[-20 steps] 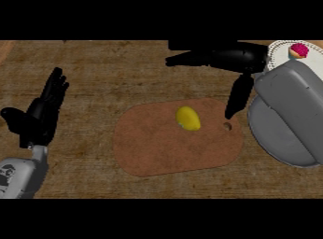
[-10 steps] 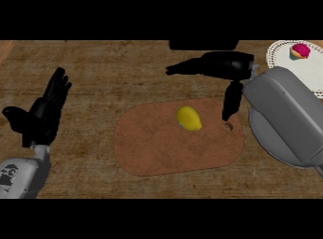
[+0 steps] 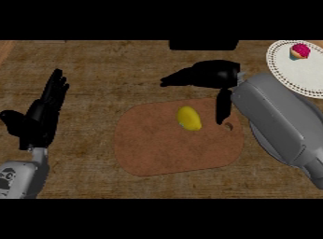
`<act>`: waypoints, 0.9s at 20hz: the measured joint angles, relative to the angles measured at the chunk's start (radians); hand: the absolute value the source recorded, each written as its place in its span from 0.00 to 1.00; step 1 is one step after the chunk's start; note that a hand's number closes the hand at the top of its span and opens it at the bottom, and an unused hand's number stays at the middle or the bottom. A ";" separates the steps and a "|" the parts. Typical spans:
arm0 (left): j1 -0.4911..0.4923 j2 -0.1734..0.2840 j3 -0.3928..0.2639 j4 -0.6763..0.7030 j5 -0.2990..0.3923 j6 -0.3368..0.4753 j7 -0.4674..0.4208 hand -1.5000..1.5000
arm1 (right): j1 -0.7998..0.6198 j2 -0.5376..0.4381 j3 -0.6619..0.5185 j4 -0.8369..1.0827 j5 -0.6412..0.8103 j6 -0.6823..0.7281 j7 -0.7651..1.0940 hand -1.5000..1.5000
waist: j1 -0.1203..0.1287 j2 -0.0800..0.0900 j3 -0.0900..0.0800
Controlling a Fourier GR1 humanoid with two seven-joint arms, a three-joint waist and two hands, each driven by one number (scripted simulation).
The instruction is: Pick the lemon from the cutting board and place it in the pan
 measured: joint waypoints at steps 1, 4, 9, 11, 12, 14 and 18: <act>0.009 -0.002 -0.002 -0.022 -0.003 0.000 0.011 0.50 | -0.004 0.005 -0.002 0.011 0.013 -0.007 -0.006 0.00 | 0.001 0.000 0.000; 0.019 0.002 0.016 -0.027 0.001 -0.017 0.015 0.50 | 0.013 0.022 0.008 -0.008 0.052 -0.011 0.011 0.00 | -0.002 -0.001 0.000; -0.013 -0.012 0.031 0.012 -0.010 -0.026 0.006 0.50 | 0.014 0.042 0.041 -0.011 0.149 -0.027 0.022 0.00 | -0.005 -0.001 0.000; -0.024 -0.017 0.037 0.028 -0.016 -0.031 0.001 0.50 | 0.013 0.050 0.042 -0.009 0.184 -0.025 0.024 0.00 | -0.005 0.000 0.000; -0.019 -0.017 0.039 0.018 -0.016 -0.035 0.008 0.50 | 0.018 0.046 0.046 -0.006 0.203 -0.030 0.017 0.00 | -0.004 -0.001 0.000; -0.012 -0.014 0.049 0.013 -0.015 -0.047 0.007 0.50 | 0.020 0.067 0.044 0.010 0.236 -0.035 0.024 0.00 | -0.003 -0.001 0.000; -0.013 -0.022 0.057 0.000 -0.023 -0.053 0.026 0.50 | 0.032 0.089 0.033 0.038 0.292 -0.041 0.008 0.00 | -0.003 0.000 0.000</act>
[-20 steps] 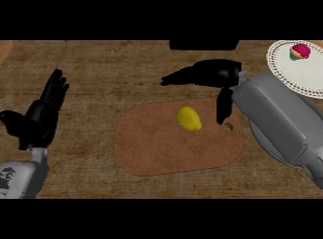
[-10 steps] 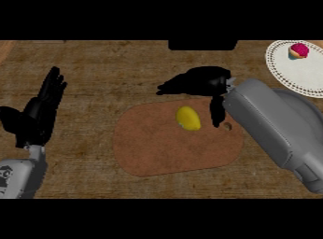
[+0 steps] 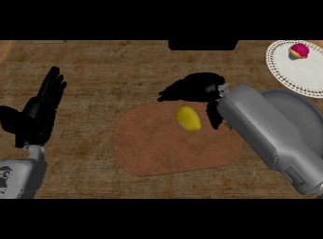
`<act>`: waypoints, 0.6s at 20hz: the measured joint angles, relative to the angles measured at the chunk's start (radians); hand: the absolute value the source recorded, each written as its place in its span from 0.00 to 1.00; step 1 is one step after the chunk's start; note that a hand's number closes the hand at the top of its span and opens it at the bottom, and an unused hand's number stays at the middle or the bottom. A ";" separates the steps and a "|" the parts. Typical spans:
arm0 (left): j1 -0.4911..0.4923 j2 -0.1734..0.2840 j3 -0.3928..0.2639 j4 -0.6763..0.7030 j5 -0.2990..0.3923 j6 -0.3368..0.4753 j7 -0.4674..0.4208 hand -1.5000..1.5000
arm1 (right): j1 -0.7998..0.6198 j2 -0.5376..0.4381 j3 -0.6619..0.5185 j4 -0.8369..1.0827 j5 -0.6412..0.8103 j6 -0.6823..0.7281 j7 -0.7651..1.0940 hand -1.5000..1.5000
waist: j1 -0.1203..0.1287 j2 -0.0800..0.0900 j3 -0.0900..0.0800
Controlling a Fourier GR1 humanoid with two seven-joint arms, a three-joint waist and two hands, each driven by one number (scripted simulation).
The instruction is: Pick the lemon from the cutting board and place it in the pan
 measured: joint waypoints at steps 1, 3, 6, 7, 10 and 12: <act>0.000 -0.003 0.002 -0.002 -0.005 0.000 0.000 0.50 | 0.016 0.007 -0.002 -0.014 0.010 0.004 0.006 0.00 | -0.002 0.000 0.000; 0.009 -0.015 0.002 0.004 -0.018 0.004 -0.011 0.50 | 0.036 0.018 -0.007 -0.031 0.034 0.006 0.012 0.00 | -0.003 -0.001 0.000; 0.001 -0.016 0.012 0.003 -0.015 -0.011 -0.004 0.50 | 0.043 0.052 -0.009 -0.001 0.078 -0.016 0.013 0.00 | -0.001 0.000 0.000; -0.007 -0.018 0.015 0.016 -0.020 -0.011 -0.009 0.50 | 0.031 0.055 -0.015 0.018 0.091 -0.016 0.006 0.00 | -0.001 0.000 0.000; 0.001 -0.015 0.029 0.010 -0.017 -0.028 -0.007 0.50 | 0.020 0.073 -0.025 0.053 0.132 -0.018 -0.005 0.00 | 0.000 0.000 0.000; -0.007 -0.022 0.031 0.024 -0.022 -0.033 -0.014 0.50 | 0.027 0.084 -0.023 0.094 0.164 -0.046 -0.022 0.00 | 0.001 0.001 0.000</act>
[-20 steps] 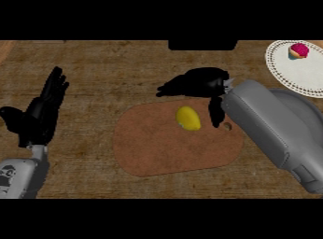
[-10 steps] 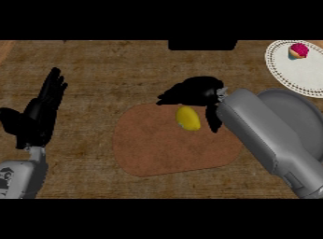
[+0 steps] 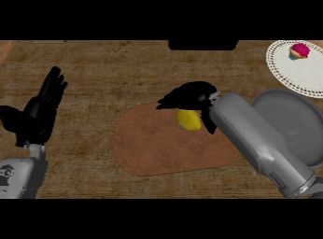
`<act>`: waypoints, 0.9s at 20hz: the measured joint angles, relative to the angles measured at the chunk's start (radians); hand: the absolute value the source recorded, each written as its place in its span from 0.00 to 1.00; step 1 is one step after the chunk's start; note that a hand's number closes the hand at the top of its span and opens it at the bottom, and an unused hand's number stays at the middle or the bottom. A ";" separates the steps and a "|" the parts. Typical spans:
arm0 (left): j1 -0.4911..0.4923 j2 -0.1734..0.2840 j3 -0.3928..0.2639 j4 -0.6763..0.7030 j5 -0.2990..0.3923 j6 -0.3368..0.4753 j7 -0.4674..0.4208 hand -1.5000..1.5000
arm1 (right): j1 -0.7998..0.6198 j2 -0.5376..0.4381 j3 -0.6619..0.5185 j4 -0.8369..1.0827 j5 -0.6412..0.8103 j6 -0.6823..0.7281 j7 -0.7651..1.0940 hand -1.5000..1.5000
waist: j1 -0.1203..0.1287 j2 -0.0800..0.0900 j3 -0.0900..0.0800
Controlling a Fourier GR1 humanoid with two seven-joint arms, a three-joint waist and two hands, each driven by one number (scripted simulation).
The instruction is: Pick the lemon from the cutting board and place it in the pan
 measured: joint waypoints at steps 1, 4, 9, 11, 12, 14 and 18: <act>-0.012 -0.001 0.004 0.011 -0.001 -0.002 0.001 0.50 | -0.014 0.006 -0.005 0.032 0.012 -0.005 -0.013 0.00 | 0.001 0.001 0.000; -0.025 -0.003 0.012 0.020 -0.009 -0.004 0.005 0.50 | 0.000 0.025 -0.006 0.047 0.047 -0.004 -0.016 0.00 | -0.001 0.000 0.000; -0.002 -0.011 0.018 -0.002 -0.015 -0.010 0.002 0.50 | 0.019 0.038 0.007 0.055 0.091 -0.039 -0.084 1.00 | 0.001 -0.002 0.000; -0.007 -0.015 0.018 -0.009 -0.019 -0.008 0.015 0.50 | 0.025 0.038 0.008 0.057 0.108 -0.067 -0.114 1.00 | 0.001 -0.003 0.000; -0.001 -0.025 0.016 -0.008 -0.024 -0.004 0.004 0.50 | 0.030 0.038 0.007 0.056 0.117 -0.077 -0.121 1.00 | 0.000 -0.003 0.000; -0.018 -0.026 0.021 0.004 -0.028 -0.007 0.006 0.50 | 0.013 0.058 -0.007 0.080 0.129 -0.086 -0.131 1.00 | 0.000 -0.003 0.000; -0.012 -0.022 0.031 0.004 -0.034 -0.010 0.006 0.50 | 0.052 0.087 -0.051 0.071 0.132 -0.091 -0.048 1.00 | -0.010 -0.010 0.000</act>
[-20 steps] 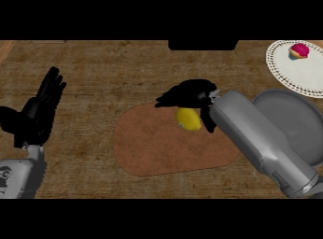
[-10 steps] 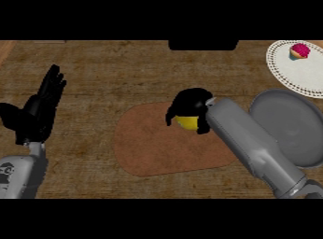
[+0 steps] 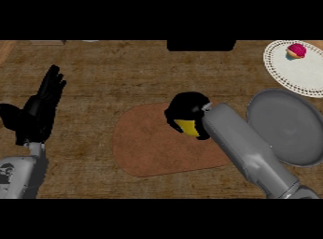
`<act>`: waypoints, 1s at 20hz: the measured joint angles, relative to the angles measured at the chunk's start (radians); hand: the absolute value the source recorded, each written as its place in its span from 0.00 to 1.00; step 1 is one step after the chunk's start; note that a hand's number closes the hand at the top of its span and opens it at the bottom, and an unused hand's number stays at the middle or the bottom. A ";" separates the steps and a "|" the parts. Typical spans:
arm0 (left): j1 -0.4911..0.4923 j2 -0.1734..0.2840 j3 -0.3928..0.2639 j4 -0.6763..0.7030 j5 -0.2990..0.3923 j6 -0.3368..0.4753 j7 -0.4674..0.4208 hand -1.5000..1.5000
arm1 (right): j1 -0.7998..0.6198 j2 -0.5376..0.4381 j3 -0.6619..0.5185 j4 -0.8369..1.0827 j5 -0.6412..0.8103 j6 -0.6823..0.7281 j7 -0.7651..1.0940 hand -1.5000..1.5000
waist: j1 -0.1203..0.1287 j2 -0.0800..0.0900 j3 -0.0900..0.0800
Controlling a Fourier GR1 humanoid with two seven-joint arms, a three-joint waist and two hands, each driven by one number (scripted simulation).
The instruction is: Pick the lemon from the cutting board and place it in the pan
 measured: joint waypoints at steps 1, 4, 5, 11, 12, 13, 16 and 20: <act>0.004 0.004 0.005 -0.003 0.002 0.001 0.005 0.50 | 0.019 0.018 -0.030 -0.003 -0.017 0.008 0.061 1.00 | -0.007 -0.005 0.001; 0.026 0.008 0.021 0.003 0.001 0.013 0.005 0.50 | 0.092 0.064 -0.123 -0.017 -0.067 -0.006 0.241 1.00 | -0.053 -0.032 0.000; 0.034 0.009 0.026 0.006 0.000 0.018 0.005 0.50 | 0.114 0.075 -0.154 -0.027 -0.084 -0.019 0.300 1.00 | -0.066 -0.038 0.000; 0.057 0.016 0.041 0.006 0.003 0.022 0.005 0.50 | 0.225 0.092 -0.242 -0.159 -0.125 -0.184 0.657 1.00 | -0.094 -0.050 -0.002; 0.061 0.016 0.041 0.005 0.003 0.022 0.006 0.50 | 0.238 0.092 -0.242 -0.195 -0.121 -0.225 0.707 1.00 | -0.094 -0.051 -0.002; 0.067 0.012 0.039 0.004 0.004 0.022 0.004 0.50 | 0.244 0.092 -0.237 -0.234 -0.117 -0.262 0.758 1.00 | -0.091 -0.050 -0.002; 0.066 0.016 0.037 -0.006 0.005 0.016 0.010 0.50 | 0.287 0.092 -0.205 -0.367 -0.111 -0.367 0.898 1.00 | -0.084 -0.047 -0.002; 0.076 0.018 0.037 -0.017 0.006 0.013 0.010 0.50 | 0.351 0.093 -0.140 -0.581 -0.089 -0.448 1.087 1.00 | -0.078 -0.041 -0.002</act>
